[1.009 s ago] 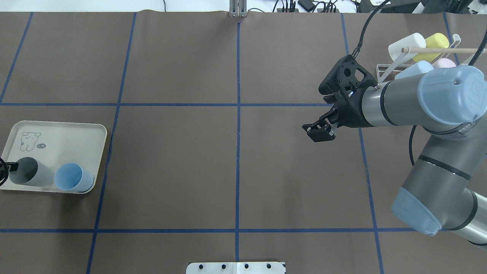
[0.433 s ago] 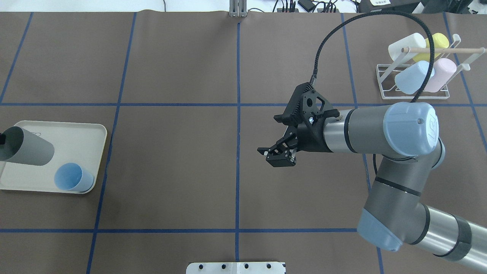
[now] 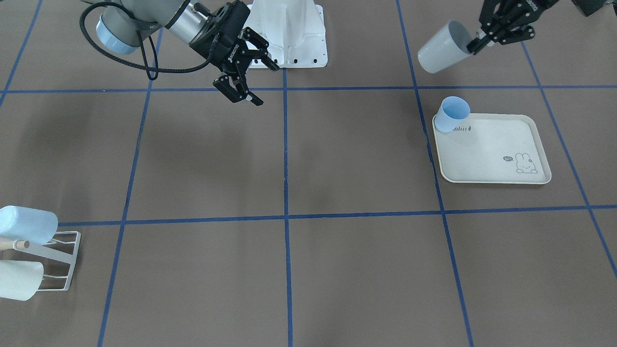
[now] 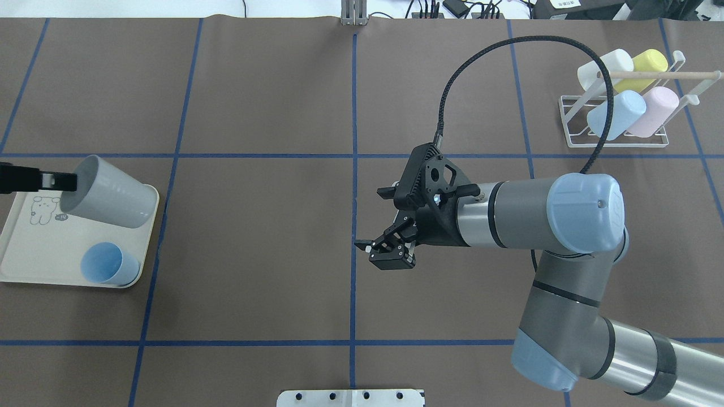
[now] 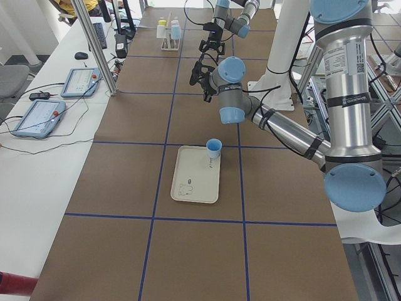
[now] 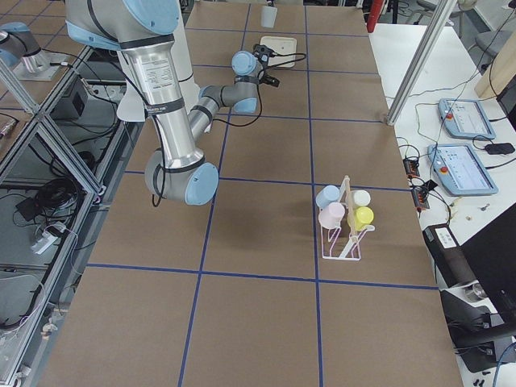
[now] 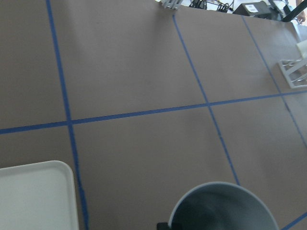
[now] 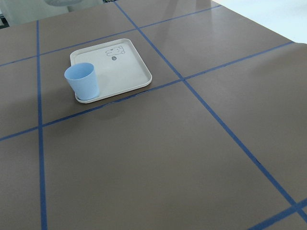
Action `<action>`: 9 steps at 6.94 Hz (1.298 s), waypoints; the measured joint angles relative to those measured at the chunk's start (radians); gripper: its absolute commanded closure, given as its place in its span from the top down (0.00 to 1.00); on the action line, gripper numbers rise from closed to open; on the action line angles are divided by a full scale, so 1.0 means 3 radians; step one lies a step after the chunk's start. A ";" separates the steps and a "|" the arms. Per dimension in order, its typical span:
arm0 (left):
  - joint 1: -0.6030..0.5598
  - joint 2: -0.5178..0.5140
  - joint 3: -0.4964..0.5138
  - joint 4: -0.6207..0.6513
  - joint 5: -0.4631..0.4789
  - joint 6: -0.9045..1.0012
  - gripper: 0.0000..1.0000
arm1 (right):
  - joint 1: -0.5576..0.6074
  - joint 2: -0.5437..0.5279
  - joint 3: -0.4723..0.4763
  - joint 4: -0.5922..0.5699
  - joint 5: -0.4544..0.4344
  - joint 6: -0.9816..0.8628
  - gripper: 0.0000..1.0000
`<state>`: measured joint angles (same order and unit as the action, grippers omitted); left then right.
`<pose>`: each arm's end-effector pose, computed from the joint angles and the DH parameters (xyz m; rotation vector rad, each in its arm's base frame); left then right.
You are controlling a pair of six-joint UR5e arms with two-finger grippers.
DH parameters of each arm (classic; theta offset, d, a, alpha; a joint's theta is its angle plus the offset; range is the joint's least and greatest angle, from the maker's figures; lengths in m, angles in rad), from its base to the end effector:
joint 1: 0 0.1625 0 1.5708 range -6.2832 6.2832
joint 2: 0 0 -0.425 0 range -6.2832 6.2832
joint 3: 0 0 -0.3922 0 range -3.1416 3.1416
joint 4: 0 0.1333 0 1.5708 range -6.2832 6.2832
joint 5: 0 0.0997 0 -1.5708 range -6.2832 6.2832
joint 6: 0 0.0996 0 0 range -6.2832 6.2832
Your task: Transfer IKEA cup to right arm and place on rack
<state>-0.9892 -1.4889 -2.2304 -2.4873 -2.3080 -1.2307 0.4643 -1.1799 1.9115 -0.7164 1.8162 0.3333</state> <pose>0.1505 -0.3497 0.2781 0.4032 1.4595 0.0305 -0.4419 -0.3433 0.1923 1.0958 -1.2243 -0.7920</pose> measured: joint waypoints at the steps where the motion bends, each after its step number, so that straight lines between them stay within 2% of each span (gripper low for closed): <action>1: 0.0194 -0.0334 0.0019 0.0006 0.0034 -0.0388 0.00 | -0.0043 0.0009 -0.0137 0.0346 -0.0001 -0.0017 0.99; 3: 0.0684 -0.0751 0.0102 0.0012 0.0438 -0.0795 0.00 | -0.0074 0.0021 -0.0495 0.1160 -0.0006 -0.0177 0.99; 4: 0.0920 -0.0930 0.0213 0.0014 0.0688 -0.0887 0.00 | -0.0076 0.0028 -0.0581 0.1365 -0.0008 -0.0240 0.99; 6: 0.1132 -0.1244 0.0471 0.0017 0.0928 -0.1004 0.00 | -0.0075 0.0043 -0.0620 0.1474 -0.0010 -0.0259 0.99; 9: 0.1236 -0.1396 0.0673 0.0018 0.1050 -0.1025 0.00 | -0.0075 0.0099 -0.0620 0.1488 -0.0018 -0.0248 0.99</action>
<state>-0.6183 -1.9076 -2.0285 -2.4820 -1.9929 -1.5384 0.4418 -1.1502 1.7255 -0.2701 1.8107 0.2590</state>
